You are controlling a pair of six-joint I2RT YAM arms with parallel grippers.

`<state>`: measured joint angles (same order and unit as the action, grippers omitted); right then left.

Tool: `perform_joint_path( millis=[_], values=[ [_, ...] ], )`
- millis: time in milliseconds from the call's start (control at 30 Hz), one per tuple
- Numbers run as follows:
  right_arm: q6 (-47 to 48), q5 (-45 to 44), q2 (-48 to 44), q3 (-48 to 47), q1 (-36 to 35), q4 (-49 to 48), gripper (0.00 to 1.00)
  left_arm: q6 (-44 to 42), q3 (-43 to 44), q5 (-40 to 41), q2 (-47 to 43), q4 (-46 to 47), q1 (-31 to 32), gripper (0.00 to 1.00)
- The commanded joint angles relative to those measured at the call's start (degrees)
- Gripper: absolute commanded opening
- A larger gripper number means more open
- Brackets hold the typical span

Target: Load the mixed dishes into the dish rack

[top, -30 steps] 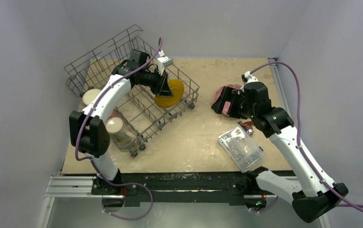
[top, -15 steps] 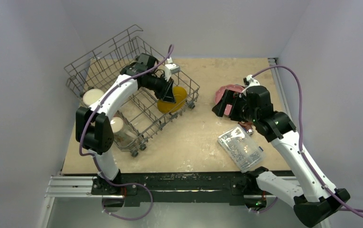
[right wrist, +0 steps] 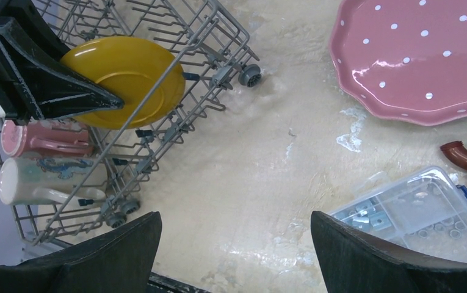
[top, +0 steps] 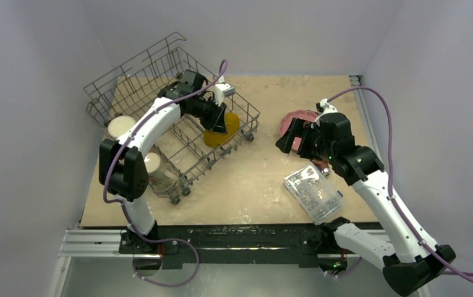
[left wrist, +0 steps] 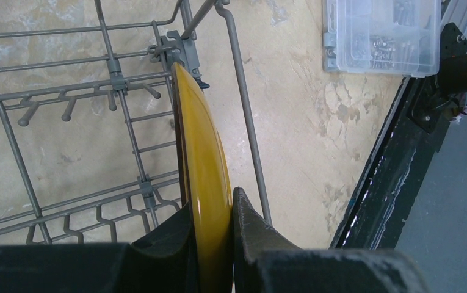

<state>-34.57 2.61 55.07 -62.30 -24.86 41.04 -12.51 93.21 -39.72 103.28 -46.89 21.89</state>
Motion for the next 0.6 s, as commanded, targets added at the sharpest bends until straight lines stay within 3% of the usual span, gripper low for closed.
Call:
perform_joint_path(
  millis=[0, 300, 567],
  values=[
    [-0.7, 0.6, -0.8, 0.2, -0.2, -2.0, 0.93, 0.9, 0.8, 1.1, -0.9, 3.3, -0.2, 0.00],
    [-0.5, 1.1, -0.4, 0.3, -0.2, -2.2, 0.93, 1.6, 3.2, -1.4, 2.1, 1.5, 0.2, 0.01],
    [-0.5, 1.2, -0.5, 0.9, -0.2, -2.7, 0.93, 2.2, 3.9, 0.3, 2.2, 0.6, 0.8, 0.32]
  ],
)
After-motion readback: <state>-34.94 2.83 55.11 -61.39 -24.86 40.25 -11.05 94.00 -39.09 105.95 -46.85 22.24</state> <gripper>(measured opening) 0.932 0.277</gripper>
